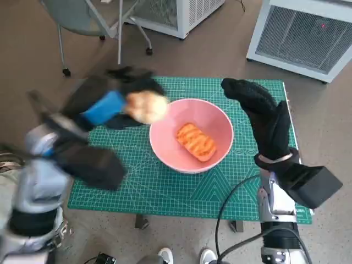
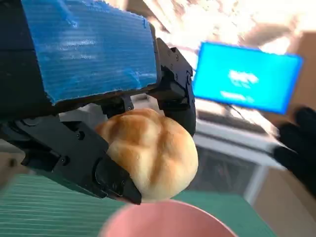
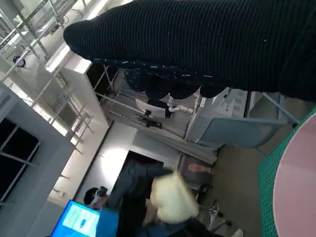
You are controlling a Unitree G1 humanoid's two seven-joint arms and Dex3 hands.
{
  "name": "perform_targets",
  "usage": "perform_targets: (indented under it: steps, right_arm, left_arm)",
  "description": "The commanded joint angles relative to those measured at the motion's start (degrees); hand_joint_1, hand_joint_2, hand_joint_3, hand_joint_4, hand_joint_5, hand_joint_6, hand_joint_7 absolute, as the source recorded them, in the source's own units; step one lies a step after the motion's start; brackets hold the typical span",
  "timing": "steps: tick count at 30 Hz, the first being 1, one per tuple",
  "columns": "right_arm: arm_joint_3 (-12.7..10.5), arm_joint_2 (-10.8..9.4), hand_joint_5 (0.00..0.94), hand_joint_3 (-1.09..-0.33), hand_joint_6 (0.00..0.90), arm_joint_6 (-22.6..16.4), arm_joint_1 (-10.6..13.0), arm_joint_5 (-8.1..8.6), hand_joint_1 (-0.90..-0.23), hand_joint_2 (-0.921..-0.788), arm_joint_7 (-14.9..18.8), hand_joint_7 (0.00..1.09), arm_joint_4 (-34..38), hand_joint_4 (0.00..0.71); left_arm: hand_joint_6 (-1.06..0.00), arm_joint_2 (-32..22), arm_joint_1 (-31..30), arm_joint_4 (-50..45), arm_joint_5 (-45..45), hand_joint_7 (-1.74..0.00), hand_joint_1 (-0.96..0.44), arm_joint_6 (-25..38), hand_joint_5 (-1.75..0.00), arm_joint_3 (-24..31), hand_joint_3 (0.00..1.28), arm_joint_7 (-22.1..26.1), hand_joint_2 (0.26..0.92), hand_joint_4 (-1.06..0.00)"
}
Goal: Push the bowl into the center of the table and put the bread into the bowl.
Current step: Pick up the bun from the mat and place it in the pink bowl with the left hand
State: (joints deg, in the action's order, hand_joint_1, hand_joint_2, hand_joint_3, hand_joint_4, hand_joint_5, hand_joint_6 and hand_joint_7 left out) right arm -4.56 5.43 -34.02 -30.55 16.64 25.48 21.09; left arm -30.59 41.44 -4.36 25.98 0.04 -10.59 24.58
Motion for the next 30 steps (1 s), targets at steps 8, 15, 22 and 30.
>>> perform_targets:
  steps: [8,15,22,30]
  right_arm:
    - [-0.37,0.01,0.001,-0.76,-0.001,0.35,2.49,-0.29,-0.678,-0.921,-0.33,0.53,-0.75,0.179]
    - [-0.73,0.25,0.0,-0.761,-0.001,0.96,3.59,-0.25,-0.69,-0.921,-0.92,0.52,-2.23,0.176]
    - [-0.79,0.21,0.0,-0.761,-0.001,1.34,4.41,-0.52,-0.704,-0.921,-1.58,0.52,-3.39,0.174]
    - [-0.91,0.36,0.0,-0.762,-0.001,1.51,4.47,-0.78,-0.711,-0.921,-2.23,0.51,-4.03,0.174]
  left_arm:
    - [-0.63,7.31,6.24,13.79,1.82,-1.08,0.0,-3.04,-1.19,-8.76,0.05,1.11,0.92,-0.74]
    - [-0.62,9.2,7.17,21.12,2.43,-1.13,0.0,-5.99,-1.17,-11.23,0.06,1.0,0.92,-0.73]
    - [-0.6,9.99,7.38,24.87,2.74,-1.17,0.0,-7.46,-1.17,-12.12,0.07,0.95,0.92,-0.71]
    - [-0.39,9.94,5.44,19.25,2.93,-0.86,0.0,-1.22,-0.8,-11.17,0.17,4.04,0.858,-0.49]
